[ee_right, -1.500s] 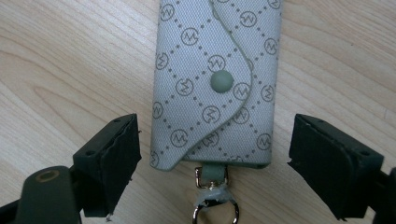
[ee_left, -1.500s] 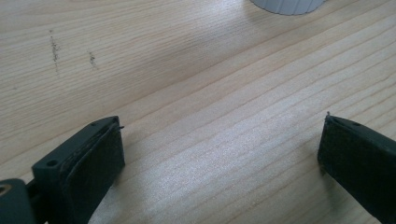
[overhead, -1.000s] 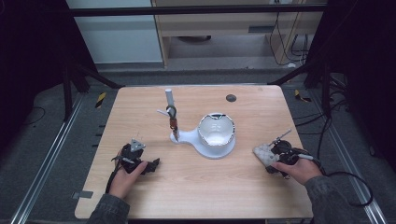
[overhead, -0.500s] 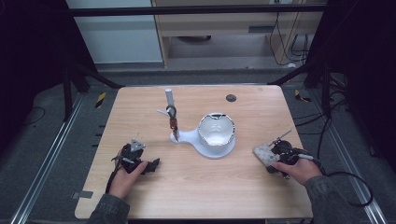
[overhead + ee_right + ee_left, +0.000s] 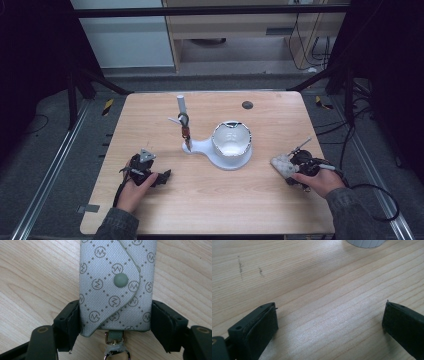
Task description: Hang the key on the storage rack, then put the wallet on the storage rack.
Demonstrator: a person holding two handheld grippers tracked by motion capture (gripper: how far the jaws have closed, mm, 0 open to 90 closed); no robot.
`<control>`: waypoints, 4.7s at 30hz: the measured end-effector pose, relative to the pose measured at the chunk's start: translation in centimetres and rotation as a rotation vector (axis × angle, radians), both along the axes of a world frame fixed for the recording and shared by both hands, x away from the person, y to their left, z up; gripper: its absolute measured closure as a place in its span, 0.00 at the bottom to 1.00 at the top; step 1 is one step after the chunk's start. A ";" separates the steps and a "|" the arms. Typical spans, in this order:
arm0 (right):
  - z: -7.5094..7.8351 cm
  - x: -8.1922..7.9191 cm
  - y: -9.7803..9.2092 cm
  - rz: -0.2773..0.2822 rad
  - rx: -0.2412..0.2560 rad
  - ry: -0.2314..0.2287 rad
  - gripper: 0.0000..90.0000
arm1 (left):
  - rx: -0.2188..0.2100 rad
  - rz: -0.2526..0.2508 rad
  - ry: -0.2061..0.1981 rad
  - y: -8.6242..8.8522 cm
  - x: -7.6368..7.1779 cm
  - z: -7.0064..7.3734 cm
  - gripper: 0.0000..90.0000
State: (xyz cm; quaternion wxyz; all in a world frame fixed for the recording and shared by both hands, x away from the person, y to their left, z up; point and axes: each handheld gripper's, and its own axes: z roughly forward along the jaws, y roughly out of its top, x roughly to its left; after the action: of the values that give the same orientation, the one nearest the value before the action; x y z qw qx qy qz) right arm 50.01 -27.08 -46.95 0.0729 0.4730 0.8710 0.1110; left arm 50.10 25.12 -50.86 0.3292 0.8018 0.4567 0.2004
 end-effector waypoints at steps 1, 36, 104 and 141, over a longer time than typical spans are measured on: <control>0.1 0.0 0.0 0.000 0.004 0.003 0.33 | -0.001 0.001 -0.001 0.0 0.0 0.0 0.00; 6.5 0.7 4.5 0.208 -0.090 -0.192 0.34 | 0.000 0.000 0.002 0.0 0.0 0.0 0.00; 11.1 1.8 12.5 0.445 -0.203 -0.319 0.34 | -0.001 0.002 0.000 0.0 0.0 0.0 0.00; 10.1 1.9 14.9 0.511 -0.200 -0.269 0.34 | -0.002 0.001 -0.002 0.0 0.0 0.0 0.00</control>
State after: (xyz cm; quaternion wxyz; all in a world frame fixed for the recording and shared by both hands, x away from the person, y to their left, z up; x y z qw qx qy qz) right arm 51.86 -12.19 -36.84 0.2034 0.2103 0.9509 0.1008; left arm 50.12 25.09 -50.87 0.3303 0.8010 0.4570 0.2009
